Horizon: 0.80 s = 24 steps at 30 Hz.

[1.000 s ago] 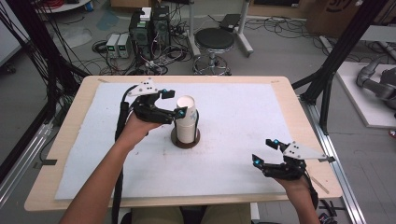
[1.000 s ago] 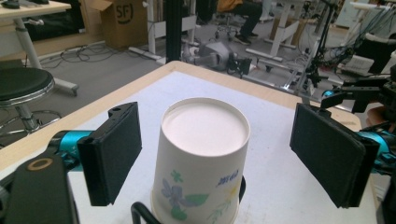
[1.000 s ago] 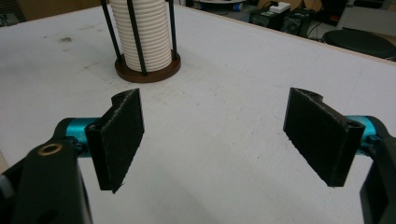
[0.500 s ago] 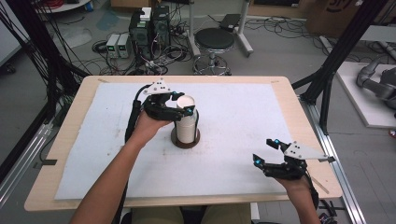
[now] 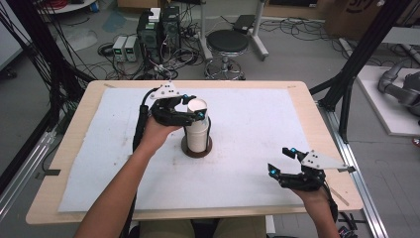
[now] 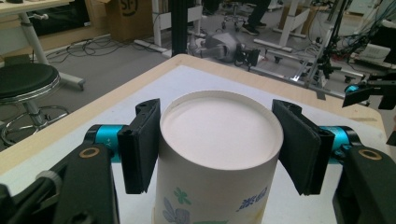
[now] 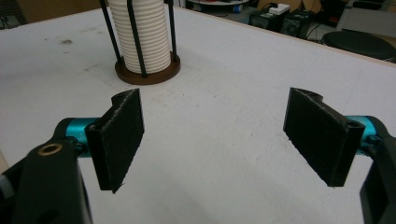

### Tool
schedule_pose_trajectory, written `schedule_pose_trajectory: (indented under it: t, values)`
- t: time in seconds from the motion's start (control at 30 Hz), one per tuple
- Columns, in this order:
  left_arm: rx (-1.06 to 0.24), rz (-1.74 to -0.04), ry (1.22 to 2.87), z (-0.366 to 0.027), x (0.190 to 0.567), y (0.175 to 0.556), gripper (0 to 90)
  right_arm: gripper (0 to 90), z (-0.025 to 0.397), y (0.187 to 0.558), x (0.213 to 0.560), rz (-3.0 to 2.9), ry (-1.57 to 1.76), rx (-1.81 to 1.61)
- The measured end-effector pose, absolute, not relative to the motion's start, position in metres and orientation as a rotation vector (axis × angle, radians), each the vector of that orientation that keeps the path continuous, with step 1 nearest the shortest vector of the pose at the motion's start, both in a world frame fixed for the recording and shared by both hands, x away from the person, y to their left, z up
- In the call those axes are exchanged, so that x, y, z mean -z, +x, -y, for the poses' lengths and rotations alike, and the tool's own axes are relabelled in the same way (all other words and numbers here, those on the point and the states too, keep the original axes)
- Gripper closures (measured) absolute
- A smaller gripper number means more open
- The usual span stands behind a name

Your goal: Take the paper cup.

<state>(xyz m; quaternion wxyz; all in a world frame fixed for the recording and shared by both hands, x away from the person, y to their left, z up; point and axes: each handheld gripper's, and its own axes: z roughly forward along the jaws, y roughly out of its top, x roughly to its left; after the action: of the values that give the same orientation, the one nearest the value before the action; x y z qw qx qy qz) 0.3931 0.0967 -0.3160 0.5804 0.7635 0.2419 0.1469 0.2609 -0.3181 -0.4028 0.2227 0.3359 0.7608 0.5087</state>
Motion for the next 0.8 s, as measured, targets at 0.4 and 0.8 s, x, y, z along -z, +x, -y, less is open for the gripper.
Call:
schedule_pose_trajectory:
  t: [0.4,0.8]
  values:
    - [-0.329,-0.563,1.639,-0.111,0.285,0.385,35.9,20.7,0.317,0.261,0.402,-2.101,0.924,-1.409]
    - [-0.331,-0.528,1.534,-0.143,0.249,0.366,36.0,20.7,0.317,0.262,0.402,-2.101,0.922,-1.412]
